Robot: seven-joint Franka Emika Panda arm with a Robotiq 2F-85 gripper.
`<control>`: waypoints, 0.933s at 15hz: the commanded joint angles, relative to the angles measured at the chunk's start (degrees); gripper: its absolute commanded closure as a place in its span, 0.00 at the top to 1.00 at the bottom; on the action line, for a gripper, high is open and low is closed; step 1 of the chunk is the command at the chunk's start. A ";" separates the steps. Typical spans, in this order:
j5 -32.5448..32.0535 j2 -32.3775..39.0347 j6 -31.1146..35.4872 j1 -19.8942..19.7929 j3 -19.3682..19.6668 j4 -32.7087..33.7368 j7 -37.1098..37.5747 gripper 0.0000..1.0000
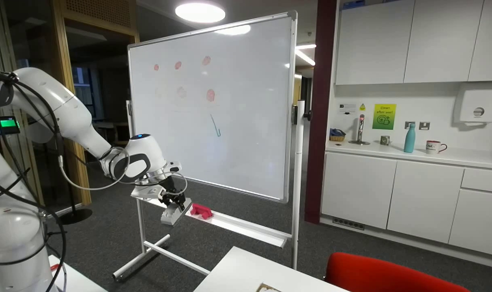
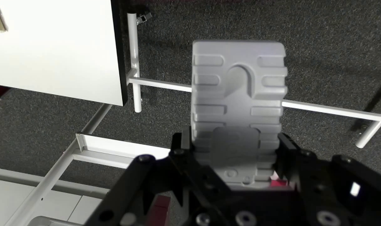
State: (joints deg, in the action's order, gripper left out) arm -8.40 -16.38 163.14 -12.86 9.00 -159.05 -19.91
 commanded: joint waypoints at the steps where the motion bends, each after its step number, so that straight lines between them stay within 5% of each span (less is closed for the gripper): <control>1: -0.94 -0.09 -0.15 0.89 1.00 0.04 0.77 0.60; 2: -0.94 -0.09 -0.15 0.89 1.00 0.04 0.77 0.60; 3: -0.94 -0.09 -0.15 0.89 1.00 0.04 0.77 0.35; 14: -1.58 -3.89 2.51 4.25 -3.29 3.41 4.16 0.35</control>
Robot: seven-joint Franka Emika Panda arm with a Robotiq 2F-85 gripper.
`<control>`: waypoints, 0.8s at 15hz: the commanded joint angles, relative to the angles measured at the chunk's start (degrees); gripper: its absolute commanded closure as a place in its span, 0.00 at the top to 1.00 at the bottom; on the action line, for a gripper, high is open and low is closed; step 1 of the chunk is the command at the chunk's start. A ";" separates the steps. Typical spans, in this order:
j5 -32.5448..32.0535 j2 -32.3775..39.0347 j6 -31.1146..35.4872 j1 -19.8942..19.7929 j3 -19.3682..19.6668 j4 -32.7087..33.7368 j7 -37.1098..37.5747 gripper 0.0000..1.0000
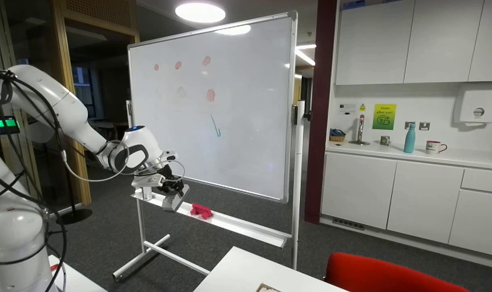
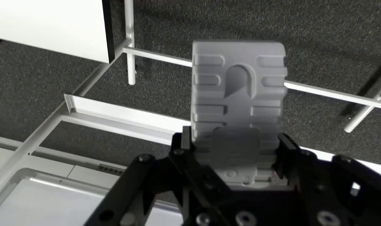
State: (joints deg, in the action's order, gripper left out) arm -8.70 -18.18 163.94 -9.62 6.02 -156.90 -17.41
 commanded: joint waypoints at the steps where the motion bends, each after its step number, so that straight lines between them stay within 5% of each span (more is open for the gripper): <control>1: -1.83 -2.36 2.55 0.75 -0.59 2.02 1.83 0.35; 6: -2.38 -2.54 5.56 0.15 -0.21 7.28 1.58 0.35; 12: 1.26 -5.14 -0.07 3.52 0.66 12.65 2.42 0.35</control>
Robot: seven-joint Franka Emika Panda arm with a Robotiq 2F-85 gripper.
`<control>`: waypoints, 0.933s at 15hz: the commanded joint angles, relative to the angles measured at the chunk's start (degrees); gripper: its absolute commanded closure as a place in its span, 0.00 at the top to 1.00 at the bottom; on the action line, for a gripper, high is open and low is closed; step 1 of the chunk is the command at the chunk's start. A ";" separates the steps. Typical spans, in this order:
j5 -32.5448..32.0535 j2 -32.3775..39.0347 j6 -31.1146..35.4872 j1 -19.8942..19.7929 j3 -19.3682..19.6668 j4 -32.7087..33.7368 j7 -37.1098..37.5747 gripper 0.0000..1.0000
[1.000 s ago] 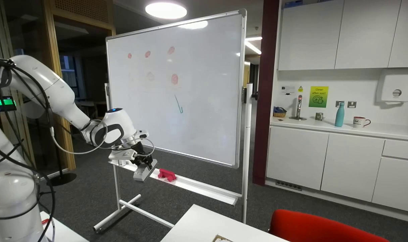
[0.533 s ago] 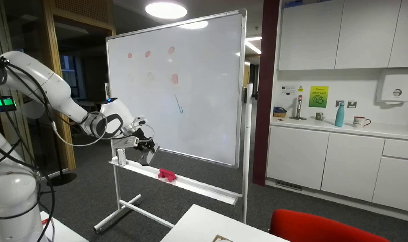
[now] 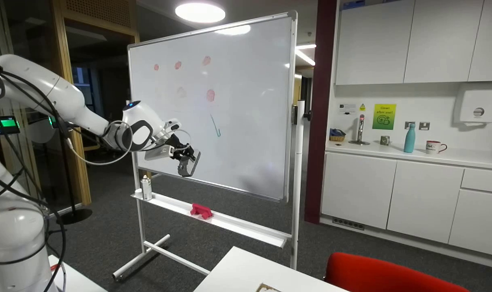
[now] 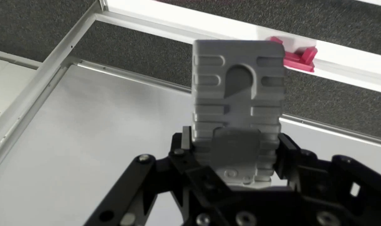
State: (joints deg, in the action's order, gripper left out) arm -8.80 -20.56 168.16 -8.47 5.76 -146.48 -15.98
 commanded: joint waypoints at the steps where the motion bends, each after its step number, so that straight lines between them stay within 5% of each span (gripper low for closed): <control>1: 1.30 -3.53 -6.19 2.62 0.71 2.88 1.03 0.35; 12: 2.93 -7.85 -31.47 5.01 1.19 10.86 -0.05 0.35; 13: 1.32 -7.38 -29.11 4.20 0.43 9.77 1.19 0.60; 14: 1.45 -7.38 -29.75 4.41 0.62 9.95 1.14 0.60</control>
State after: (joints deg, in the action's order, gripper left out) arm -7.08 -27.94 138.54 -4.45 6.05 -136.63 -15.04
